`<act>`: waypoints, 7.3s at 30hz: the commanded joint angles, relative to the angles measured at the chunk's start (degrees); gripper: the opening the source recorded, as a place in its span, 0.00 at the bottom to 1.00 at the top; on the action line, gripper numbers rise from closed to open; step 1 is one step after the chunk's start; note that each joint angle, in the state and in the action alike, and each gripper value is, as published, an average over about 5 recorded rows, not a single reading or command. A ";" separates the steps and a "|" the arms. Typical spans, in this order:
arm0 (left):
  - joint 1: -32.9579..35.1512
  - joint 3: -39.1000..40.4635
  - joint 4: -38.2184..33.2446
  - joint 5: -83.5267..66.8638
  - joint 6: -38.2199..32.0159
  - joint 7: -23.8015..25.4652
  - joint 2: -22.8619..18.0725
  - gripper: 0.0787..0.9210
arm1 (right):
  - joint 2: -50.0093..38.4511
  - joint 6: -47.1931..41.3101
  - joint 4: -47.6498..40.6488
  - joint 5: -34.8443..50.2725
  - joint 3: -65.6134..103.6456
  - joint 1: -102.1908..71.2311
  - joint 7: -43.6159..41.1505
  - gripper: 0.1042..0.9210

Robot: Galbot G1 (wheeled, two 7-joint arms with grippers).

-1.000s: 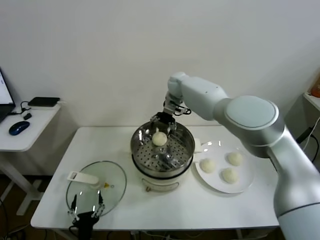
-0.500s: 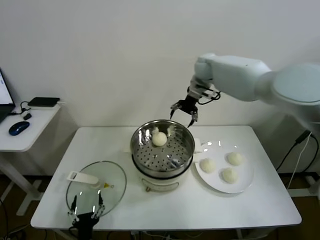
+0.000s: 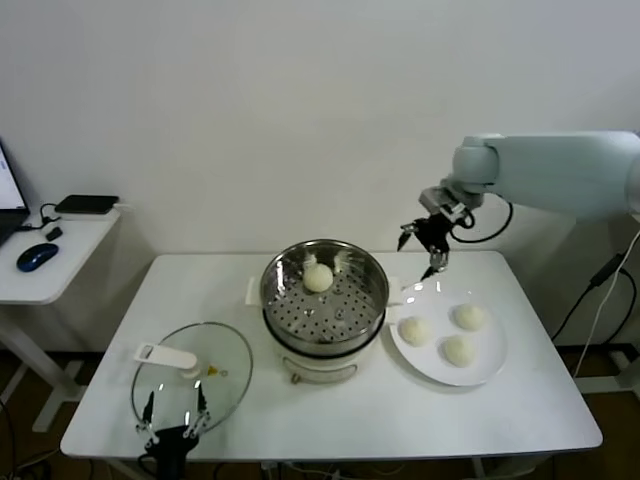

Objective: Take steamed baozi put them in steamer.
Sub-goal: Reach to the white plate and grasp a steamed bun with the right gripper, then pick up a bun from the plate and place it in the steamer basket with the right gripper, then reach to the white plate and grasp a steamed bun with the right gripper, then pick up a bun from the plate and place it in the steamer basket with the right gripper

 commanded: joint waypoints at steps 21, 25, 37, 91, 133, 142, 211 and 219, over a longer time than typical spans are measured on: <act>0.08 -1.17 1.33 0.16 0.09 -0.02 0.13 0.88 | -1.89 -18.43 -8.35 -9.54 16.90 -26.29 4.44 0.88; 0.15 -1.34 1.46 0.25 -0.06 -0.03 0.14 0.88 | -1.37 -18.34 -9.33 -10.59 17.71 -27.70 4.27 0.88; 0.18 -1.55 1.72 0.88 -0.41 -0.13 0.10 0.88 | -1.12 -18.18 -10.47 -13.52 18.99 -29.38 5.01 0.88; 1.19 0.33 -1.87 2.13 0.51 -0.05 0.90 0.88 | 20.19 -23.28 3.74 16.28 15.75 4.66 3.91 0.66; 1.52 -0.12 -2.27 2.21 0.47 0.09 0.33 0.88 | 23.29 -21.72 -4.14 10.08 15.44 -8.21 5.20 0.87; 1.68 0.06 -2.12 2.53 0.54 0.08 0.44 0.88 | 9.38 -13.68 2.49 9.70 7.44 7.12 -8.96 0.88; 1.49 -0.84 0.27 4.04 0.38 -0.38 -0.57 0.88 | -14.62 -13.23 -2.67 -26.62 24.06 -30.46 2.69 0.69; 1.57 -0.92 -0.02 3.93 0.60 -0.53 -0.42 0.88 | -13.72 -9.66 1.28 -23.44 15.10 -16.41 0.28 0.64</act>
